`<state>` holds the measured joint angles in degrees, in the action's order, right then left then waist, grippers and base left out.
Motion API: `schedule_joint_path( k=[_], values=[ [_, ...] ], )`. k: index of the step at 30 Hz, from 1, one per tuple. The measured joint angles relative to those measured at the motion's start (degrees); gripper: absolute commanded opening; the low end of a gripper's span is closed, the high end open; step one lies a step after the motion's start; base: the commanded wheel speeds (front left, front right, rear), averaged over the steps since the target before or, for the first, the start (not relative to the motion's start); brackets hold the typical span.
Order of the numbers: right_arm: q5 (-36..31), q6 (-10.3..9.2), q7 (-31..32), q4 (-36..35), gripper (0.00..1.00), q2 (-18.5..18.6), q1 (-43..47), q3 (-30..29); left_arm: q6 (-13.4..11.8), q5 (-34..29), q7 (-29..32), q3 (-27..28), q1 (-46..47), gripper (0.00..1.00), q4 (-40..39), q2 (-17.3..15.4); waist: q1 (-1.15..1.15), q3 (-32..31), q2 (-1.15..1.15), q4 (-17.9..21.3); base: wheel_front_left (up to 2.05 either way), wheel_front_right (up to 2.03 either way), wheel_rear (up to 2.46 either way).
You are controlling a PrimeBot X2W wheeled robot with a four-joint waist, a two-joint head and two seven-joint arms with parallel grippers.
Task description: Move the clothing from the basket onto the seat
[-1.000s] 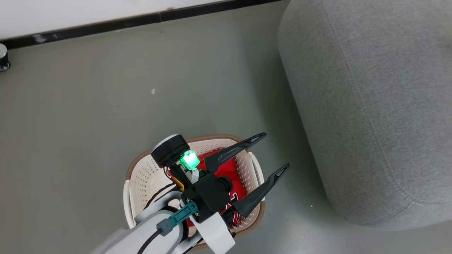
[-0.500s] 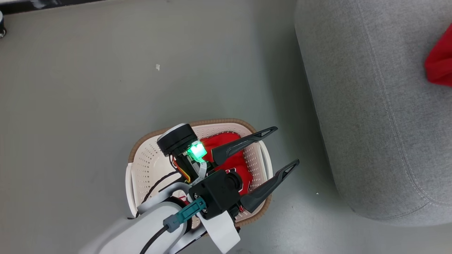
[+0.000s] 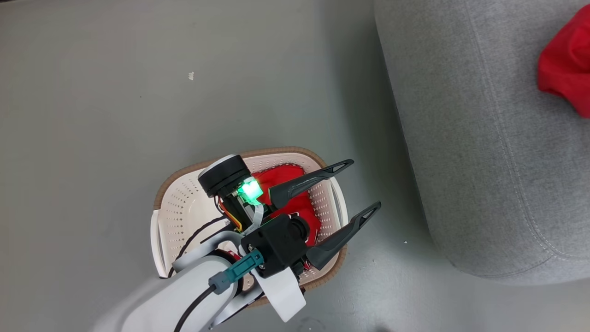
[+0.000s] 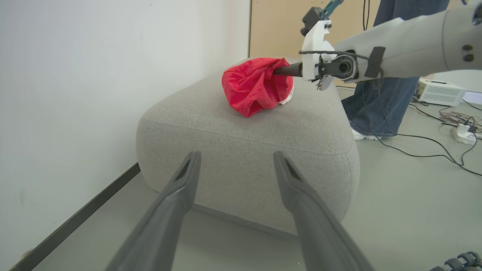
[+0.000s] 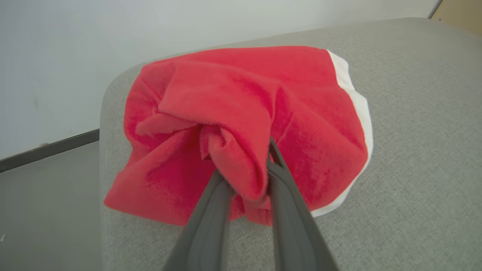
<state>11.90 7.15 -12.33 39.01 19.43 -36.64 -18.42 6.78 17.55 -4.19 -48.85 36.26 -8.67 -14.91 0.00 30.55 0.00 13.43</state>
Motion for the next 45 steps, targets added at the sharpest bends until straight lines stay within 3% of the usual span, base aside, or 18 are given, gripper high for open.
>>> schedule_joint_path(
  k=[1, 3, 4, 15, 30, 45],
  values=[
    [0.2, 0.00, 0.0, 0.1, 0.49, 0.0, 0.1, 0.4, 0.0, 0.0, -0.1, 0.0, 0.0, 1.00, 0.3, -0.1, 0.00, 0.0, 0.00, 0.2, 0.00, 0.00, 0.00],
    [0.8, 0.00, 0.2, 0.3, 0.97, -0.1, 0.2, 1.2, 0.0, 0.1, -0.6, 0.0, 0.0, 1.00, 0.7, -0.2, 0.00, -0.1, 0.00, 0.5, 0.00, 0.00, 0.00],
    [1.2, 0.00, 0.2, 0.3, 1.00, -0.2, 0.5, 1.5, 0.0, 0.1, -0.8, 0.0, 0.0, 1.00, 1.0, -0.3, 0.00, -0.2, 0.00, 0.7, 0.00, 0.00, 0.00],
    [3.8, 0.00, -0.6, -1.9, 1.00, -1.5, 5.3, 4.6, 0.2, 0.8, -2.3, 0.1, 0.0, 1.00, 4.2, -1.4, 0.00, -1.7, 0.00, 2.6, 0.00, 0.00, 0.00],
    [5.1, 0.00, -1.4, -15.9, 1.00, -1.0, 12.0, 10.2, -0.2, 1.9, -6.0, 2.6, -0.7, 1.00, 8.4, -1.7, 0.00, -6.7, 0.00, 3.8, 0.00, 0.00, 0.00],
    [2.3, 0.00, -1.9, -26.9, 1.00, -4.4, 10.3, 20.3, -5.2, 5.2, -8.9, 8.5, -5.7, 1.00, 12.6, -1.7, 0.00, -12.0, 0.00, 0.8, 0.00, 0.00, 0.00]
  ],
)
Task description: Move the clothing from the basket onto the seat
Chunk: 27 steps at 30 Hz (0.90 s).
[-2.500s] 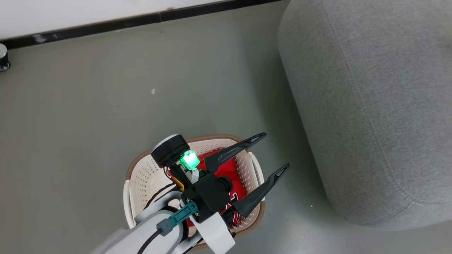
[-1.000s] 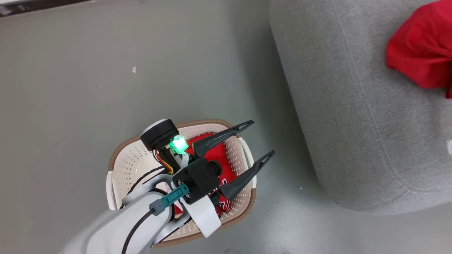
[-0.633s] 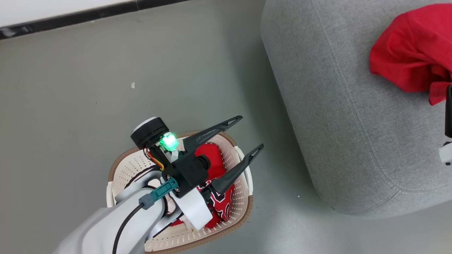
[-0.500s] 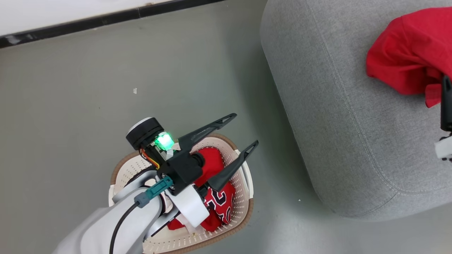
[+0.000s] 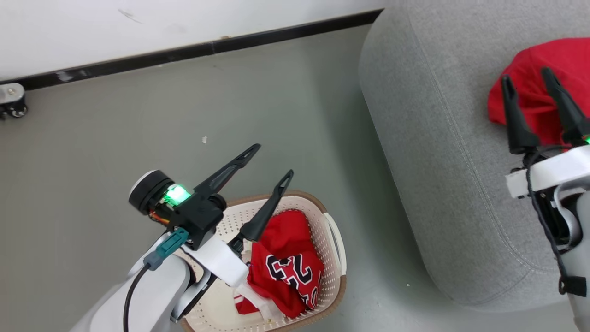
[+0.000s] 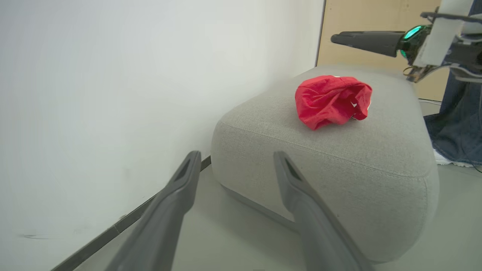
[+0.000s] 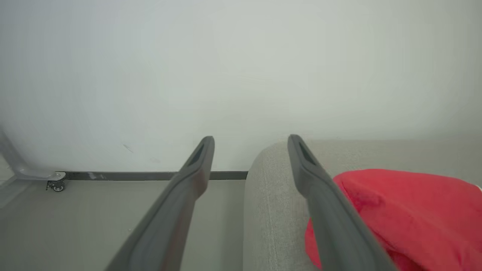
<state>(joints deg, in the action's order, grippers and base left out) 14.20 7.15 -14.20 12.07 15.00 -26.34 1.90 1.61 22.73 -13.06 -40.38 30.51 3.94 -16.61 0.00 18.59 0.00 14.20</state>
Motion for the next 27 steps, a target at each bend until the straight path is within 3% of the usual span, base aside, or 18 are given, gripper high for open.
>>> schedule_joint_path(
  k=[14, 27],
  values=[
    [-3.8, 0.00, 0.0, -0.6, 1.00, -3.9, -0.4, 4.8, -5.1, 2.5, -1.2, 6.4, -6.0, 1.00, 3.3, -0.1, 0.00, -5.1, 0.00, -4.9, 0.00, 0.00, 0.00],
    [-6.6, 0.00, 0.0, 0.9, 1.00, -8.2, 8.3, 4.1, -9.6, 3.9, -1.4, 13.6, -12.7, 1.00, 6.9, -1.1, 0.00, -10.4, 0.00, -8.6, 0.00, 0.00, 0.00]
  ],
)
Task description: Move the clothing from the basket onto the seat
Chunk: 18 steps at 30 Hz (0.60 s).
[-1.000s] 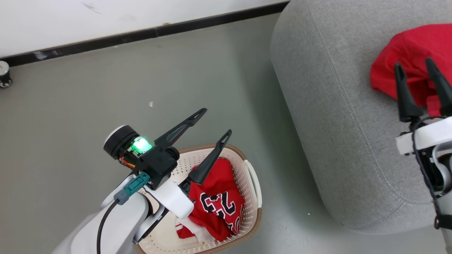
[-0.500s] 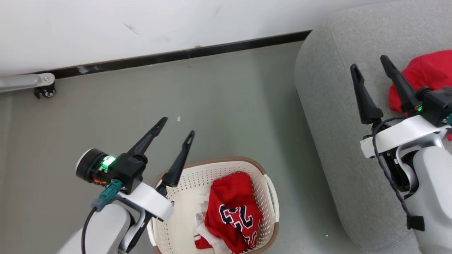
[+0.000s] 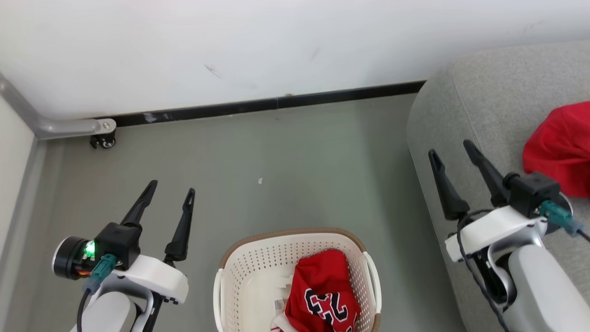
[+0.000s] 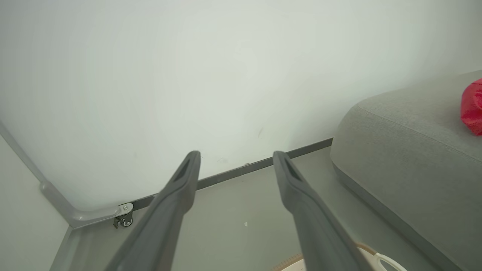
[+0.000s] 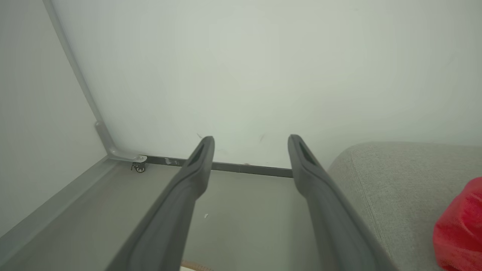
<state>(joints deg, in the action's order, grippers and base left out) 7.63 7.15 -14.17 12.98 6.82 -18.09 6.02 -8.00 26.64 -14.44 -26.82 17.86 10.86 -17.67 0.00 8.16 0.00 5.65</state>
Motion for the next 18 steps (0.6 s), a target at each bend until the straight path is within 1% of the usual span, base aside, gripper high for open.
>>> schedule_joint_path(
  k=[6, 13, 18],
  values=[
    [-0.8, 0.00, 0.0, -0.1, 1.00, -1.2, 4.2, -0.6, -1.5, 0.1, 0.0, 3.4, -2.9, 1.00, 0.0, 0.4, 0.00, -2.5, 0.00, -0.9, 0.00, 0.00, 0.00],
    [-1.7, 0.00, 0.0, -1.6, 1.00, -2.6, 9.7, -3.4, -3.5, 0.2, 0.0, 6.7, -7.7, 1.00, 0.0, 1.0, 0.00, -5.3, 0.00, -1.3, 0.00, 0.00, 0.00],
    [-1.9, 0.00, 0.0, -3.1, 1.00, -3.6, 14.3, -4.5, -4.0, 0.0, 0.0, 8.5, -10.4, 1.00, -0.2, 0.9, 0.00, -7.0, 0.00, -1.2, 0.00, 0.00, 0.00]
  ],
)
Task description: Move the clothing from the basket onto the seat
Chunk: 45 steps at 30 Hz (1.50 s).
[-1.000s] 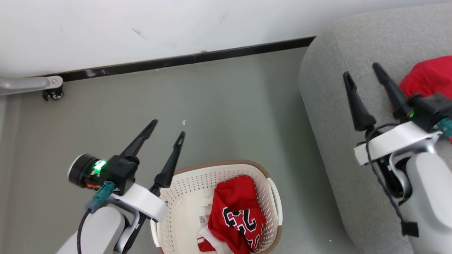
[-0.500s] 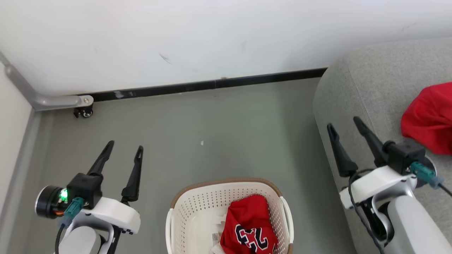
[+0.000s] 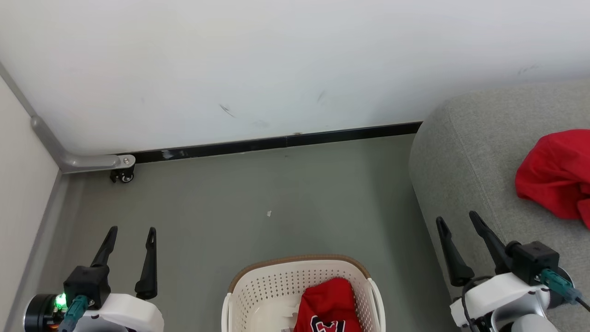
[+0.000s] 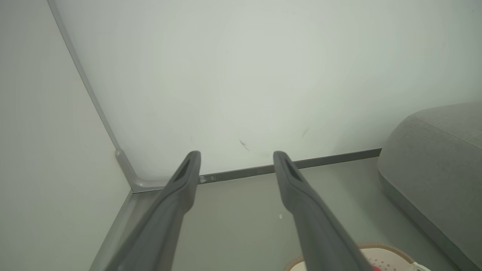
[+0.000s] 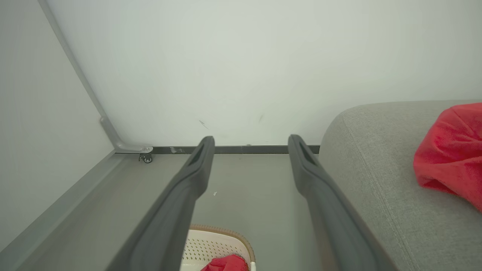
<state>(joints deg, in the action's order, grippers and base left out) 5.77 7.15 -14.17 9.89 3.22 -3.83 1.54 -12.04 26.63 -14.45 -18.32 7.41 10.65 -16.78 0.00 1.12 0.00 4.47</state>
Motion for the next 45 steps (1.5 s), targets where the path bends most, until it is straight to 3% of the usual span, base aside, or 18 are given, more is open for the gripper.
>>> schedule_joint_path(
  k=[17, 32, 45],
  values=[
    [-1.9, 0.00, 0.0, -5.5, 1.00, -1.0, 9.5, -3.9, -0.5, -1.1, 0.0, 3.7, -6.4, 1.00, -2.6, -0.1, 0.00, -3.3, 0.00, 1.5, 0.00, 0.00, 0.00],
    [0.4, 0.00, 0.0, -9.8, 1.00, -1.0, 11.5, -2.7, -0.3, -2.3, 0.0, 5.3, -8.1, 1.00, -5.5, 1.1, 0.00, -4.3, 0.00, 3.3, 0.00, 0.00, 0.00],
    [0.8, 0.00, 0.0, -12.0, 1.00, -1.0, 13.0, -2.7, 1.5, -3.9, 0.0, 6.1, -9.2, 1.00, -6.3, 1.2, 0.00, -3.8, 0.00, 3.4, 0.00, 0.00, 0.00]
  ],
)
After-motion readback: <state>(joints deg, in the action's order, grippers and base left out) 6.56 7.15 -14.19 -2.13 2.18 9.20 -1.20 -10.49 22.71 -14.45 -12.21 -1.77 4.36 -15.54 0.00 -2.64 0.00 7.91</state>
